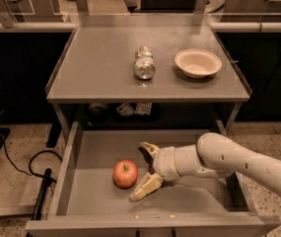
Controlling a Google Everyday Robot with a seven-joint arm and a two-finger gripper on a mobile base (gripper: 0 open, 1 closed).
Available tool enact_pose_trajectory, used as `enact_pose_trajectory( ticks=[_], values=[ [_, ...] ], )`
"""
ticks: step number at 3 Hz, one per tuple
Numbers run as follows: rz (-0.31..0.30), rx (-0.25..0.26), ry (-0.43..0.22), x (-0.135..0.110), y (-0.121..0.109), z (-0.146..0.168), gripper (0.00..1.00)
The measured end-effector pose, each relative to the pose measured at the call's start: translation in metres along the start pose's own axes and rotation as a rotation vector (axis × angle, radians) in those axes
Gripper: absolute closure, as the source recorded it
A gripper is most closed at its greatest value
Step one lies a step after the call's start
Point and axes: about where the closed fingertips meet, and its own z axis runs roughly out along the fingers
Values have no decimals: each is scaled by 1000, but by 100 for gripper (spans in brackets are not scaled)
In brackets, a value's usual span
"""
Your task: Pick apple from top drawer and place on counter
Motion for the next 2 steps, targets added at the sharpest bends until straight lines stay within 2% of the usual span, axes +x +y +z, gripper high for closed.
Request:
enact_pose_trajectory(
  ticks=[2],
  values=[
    [14,-12,-10,5,2,12,0]
  ],
)
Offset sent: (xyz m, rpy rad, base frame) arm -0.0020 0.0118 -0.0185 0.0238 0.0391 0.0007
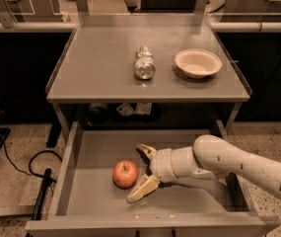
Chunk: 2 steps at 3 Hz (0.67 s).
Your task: Pick apple from top drawer and place on counter
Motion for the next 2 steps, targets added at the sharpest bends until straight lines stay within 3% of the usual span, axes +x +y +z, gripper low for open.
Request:
enact_pose_trajectory(
  ticks=[2],
  values=[
    [-54,4,-15,-30,9,-2,0]
  ],
)
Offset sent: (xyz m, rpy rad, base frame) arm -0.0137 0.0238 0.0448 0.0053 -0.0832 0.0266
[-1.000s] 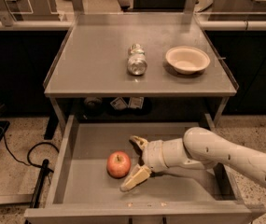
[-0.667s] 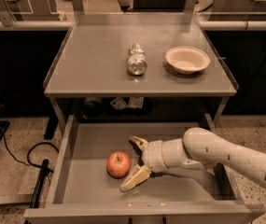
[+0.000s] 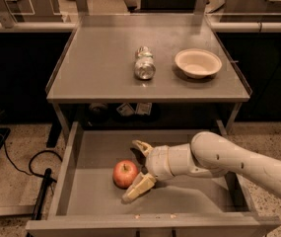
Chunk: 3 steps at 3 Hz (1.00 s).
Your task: Pick apple from top drawer and place on counter
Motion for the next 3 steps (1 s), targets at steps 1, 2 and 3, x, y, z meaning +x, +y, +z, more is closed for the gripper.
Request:
enact_pose_trajectory(
  ticks=[1,2,3],
  values=[
    [8,12,-2,3,5,1,0],
    [41,20,-4,18,10,6,0],
    [107,12,-6,44,13,16,0]
  ],
)
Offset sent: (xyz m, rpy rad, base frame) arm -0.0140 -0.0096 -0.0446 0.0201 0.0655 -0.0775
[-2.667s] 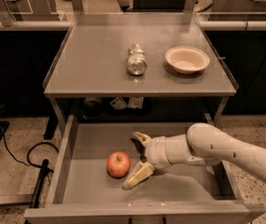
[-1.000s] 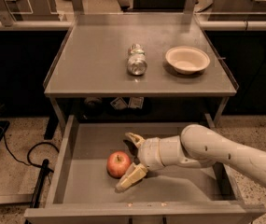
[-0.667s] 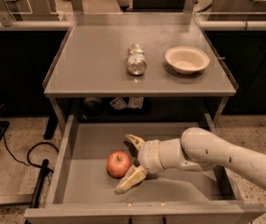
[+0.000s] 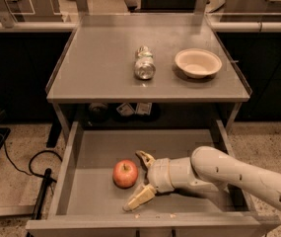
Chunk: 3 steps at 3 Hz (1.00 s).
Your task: Pick apple from top drawer and place on counter
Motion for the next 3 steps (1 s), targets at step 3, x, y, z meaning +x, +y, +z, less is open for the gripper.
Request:
enact_pose_trajectory(
  ticks=[3],
  values=[
    [-137,-29,-45,-56,10,-3,0]
  ],
)
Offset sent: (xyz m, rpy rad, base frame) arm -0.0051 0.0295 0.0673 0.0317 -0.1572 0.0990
